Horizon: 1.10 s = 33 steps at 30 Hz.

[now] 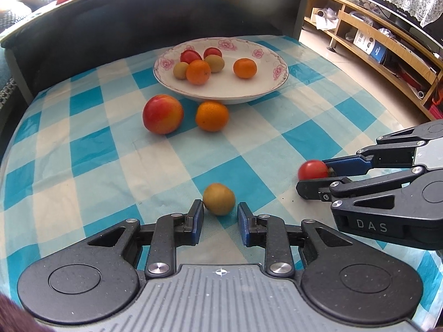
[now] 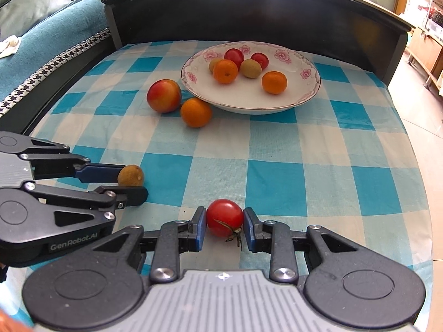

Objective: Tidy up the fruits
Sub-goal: 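Lift the brown fruit and red tomato with both grippers toward the bowl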

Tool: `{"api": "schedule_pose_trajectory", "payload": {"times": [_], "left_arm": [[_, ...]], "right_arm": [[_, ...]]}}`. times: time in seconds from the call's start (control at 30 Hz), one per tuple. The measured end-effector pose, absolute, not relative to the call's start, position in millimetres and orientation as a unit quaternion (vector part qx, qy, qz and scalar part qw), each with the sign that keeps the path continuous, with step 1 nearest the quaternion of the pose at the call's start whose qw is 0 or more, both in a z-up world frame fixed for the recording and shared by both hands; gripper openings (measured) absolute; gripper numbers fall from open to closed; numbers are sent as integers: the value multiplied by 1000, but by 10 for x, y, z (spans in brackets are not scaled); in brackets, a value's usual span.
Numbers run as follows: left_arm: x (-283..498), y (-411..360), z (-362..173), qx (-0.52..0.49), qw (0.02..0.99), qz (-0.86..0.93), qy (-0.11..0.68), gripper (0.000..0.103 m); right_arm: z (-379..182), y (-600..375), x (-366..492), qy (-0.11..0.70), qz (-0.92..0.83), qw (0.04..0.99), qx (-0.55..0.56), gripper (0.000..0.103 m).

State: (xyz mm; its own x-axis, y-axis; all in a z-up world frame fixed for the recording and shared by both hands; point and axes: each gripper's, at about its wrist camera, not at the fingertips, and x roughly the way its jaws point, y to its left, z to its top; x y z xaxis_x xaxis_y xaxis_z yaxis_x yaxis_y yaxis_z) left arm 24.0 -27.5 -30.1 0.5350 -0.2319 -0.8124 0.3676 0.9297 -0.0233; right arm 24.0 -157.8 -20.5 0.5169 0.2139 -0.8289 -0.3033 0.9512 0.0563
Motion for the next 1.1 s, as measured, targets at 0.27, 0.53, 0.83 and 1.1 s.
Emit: {"api": "schedule_pose_trajectory", "payload": {"times": [0.27,0.53,0.83,1.1], "left_arm": [[300,-261,-309,61,876,-168,448,41],[292,-308,-311,71,876,-166,447,40],[211,-328,-245,74,872,-170,452,34],[169,-351,-116,58,878,-178,440,34]], "right_arm": [[-198,-1596,254,468,150,870,-42,33],[-197,-1567,282,468,150,870,-49,33],[-158,-1560,236,479,143,864,-52,31],[19,-1582,156,462,139,875,-36,31]]}}
